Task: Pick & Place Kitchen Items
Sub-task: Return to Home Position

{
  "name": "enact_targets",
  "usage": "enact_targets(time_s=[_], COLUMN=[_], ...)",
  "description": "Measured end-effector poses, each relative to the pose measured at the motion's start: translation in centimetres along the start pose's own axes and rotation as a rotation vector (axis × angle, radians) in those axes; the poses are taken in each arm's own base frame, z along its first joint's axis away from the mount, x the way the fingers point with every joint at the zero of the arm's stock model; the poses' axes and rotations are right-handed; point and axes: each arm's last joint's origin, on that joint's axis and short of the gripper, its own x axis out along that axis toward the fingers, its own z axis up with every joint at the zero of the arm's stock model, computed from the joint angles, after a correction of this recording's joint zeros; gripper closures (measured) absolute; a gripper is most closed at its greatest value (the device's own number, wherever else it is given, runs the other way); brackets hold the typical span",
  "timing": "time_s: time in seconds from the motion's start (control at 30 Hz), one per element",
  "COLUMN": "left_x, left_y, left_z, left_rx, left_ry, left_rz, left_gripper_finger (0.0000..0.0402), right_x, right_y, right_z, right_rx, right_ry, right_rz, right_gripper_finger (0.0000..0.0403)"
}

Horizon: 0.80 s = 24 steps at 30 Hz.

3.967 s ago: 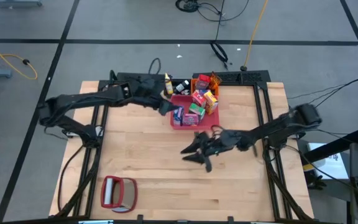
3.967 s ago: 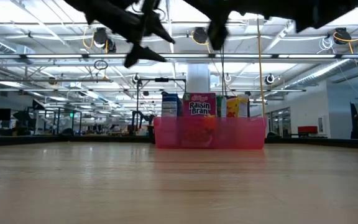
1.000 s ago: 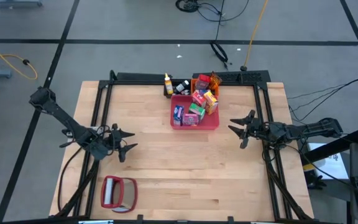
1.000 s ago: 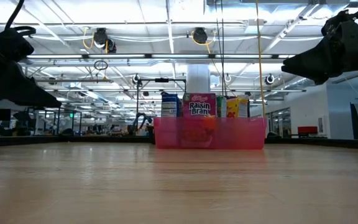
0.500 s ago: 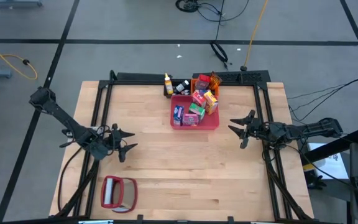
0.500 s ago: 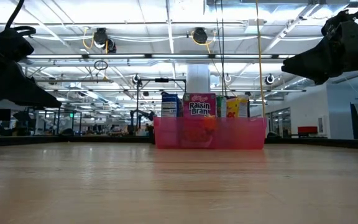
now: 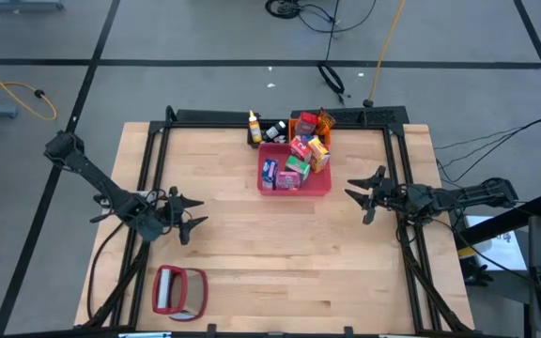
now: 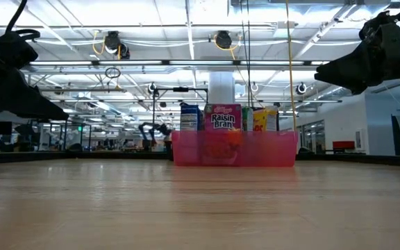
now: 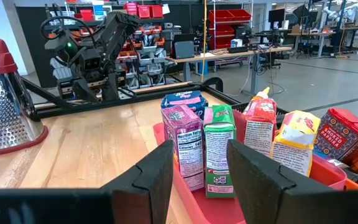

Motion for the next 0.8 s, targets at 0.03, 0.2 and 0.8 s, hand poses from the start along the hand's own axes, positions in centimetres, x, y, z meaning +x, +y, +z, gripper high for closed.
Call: enact_targets(time_s=[0.03, 0.2, 0.8], left_x=[0.00, 0.00, 0.00], left_y=[0.00, 0.00, 0.00], left_z=[0.00, 0.00, 0.01], left_rx=[0.000, 0.000, 0.000], left_ry=[0.000, 0.000, 0.000], left_rz=[0.000, 0.000, 0.000], left_gripper_finger=[0.0156, 0.0156, 0.0156], right_x=[0.00, 0.00, 0.00], right_y=[0.00, 0.00, 0.00], right_z=[0.00, 0.00, 0.00], right_rx=[0.000, 0.000, 0.000], right_ry=[0.000, 0.000, 0.000], right_rz=[0.000, 0.000, 0.000], right_gripper_finger=[0.0261, 0.0261, 0.0261])
